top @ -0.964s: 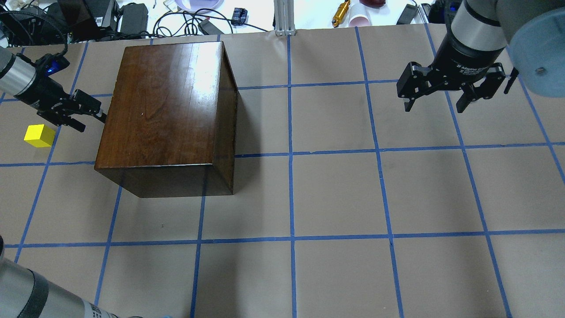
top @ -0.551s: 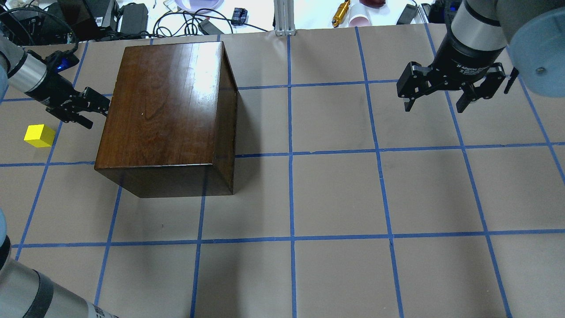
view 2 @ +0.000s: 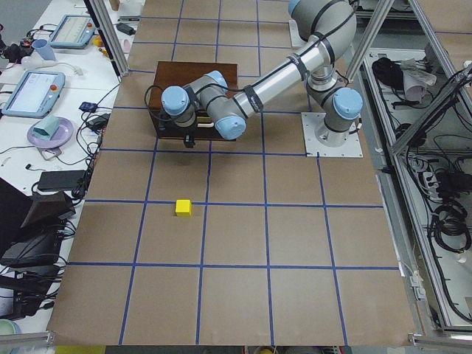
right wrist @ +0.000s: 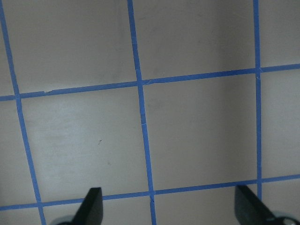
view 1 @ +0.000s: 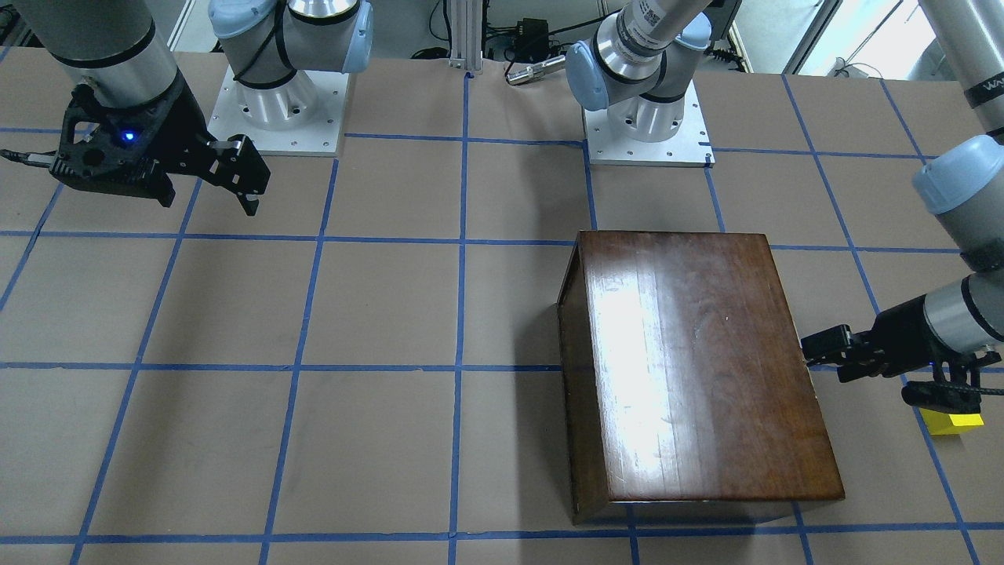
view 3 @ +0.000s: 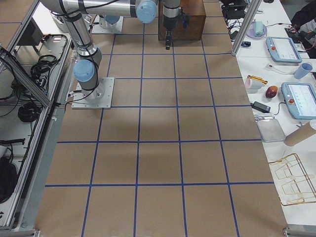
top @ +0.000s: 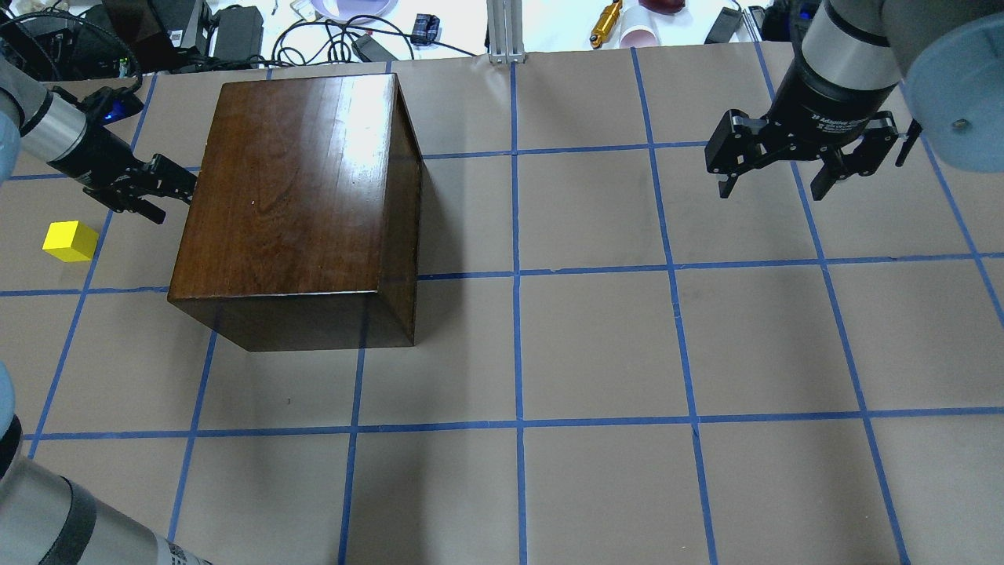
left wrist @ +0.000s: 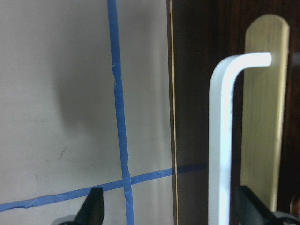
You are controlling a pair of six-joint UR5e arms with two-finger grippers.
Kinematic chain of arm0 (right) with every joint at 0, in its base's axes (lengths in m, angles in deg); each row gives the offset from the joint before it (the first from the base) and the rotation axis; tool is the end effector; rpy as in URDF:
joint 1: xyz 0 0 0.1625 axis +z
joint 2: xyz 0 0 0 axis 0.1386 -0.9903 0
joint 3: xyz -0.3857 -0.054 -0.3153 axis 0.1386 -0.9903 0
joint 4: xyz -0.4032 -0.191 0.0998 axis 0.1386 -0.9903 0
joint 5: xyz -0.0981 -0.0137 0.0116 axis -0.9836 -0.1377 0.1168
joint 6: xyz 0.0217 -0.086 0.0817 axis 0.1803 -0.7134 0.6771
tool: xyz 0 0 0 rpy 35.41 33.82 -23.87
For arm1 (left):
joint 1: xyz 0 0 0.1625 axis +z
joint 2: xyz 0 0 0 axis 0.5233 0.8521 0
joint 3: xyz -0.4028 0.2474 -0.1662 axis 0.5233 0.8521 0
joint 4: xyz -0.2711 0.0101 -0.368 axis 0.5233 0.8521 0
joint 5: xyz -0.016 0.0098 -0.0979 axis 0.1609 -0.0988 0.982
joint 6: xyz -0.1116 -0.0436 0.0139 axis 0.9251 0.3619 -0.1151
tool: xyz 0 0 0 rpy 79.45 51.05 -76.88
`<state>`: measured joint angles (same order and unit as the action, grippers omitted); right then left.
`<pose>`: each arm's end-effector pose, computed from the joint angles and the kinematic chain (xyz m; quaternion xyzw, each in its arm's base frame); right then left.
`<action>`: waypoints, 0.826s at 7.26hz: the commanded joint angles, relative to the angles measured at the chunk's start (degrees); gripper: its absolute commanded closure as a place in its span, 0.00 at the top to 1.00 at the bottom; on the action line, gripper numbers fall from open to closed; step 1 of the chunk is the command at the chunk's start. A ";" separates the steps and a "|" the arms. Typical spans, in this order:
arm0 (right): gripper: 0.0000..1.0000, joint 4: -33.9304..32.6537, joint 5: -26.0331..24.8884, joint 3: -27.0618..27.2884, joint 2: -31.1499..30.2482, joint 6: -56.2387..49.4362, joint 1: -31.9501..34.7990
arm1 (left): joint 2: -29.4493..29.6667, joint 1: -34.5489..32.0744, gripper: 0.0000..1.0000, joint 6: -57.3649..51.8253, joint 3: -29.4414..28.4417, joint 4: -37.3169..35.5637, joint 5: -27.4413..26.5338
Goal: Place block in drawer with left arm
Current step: 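Hook the left gripper onto the white drawer handle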
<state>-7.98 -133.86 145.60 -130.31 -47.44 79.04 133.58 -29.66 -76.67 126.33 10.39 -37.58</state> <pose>0.1039 -0.5302 0.5258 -0.0483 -0.9988 -0.0053 0.0076 0.1857 -0.6788 0.3177 -0.0307 -0.9865 -0.0157 0.1600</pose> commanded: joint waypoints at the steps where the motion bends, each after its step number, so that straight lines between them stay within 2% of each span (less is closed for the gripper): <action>1: 1.00 0.00 0.00 0.00 0.00 0.00 0.00 | 0.48 0.04 1.00 -1.52 -0.07 -1.05 -1.02; 6: 1.00 0.00 0.00 0.00 0.00 0.00 0.00 | 0.75 0.30 1.00 -2.75 -0.78 -2.71 -2.70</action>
<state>-7.97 -133.86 145.60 -130.31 -47.44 79.02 134.25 -29.49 -78.82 125.62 8.17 -39.91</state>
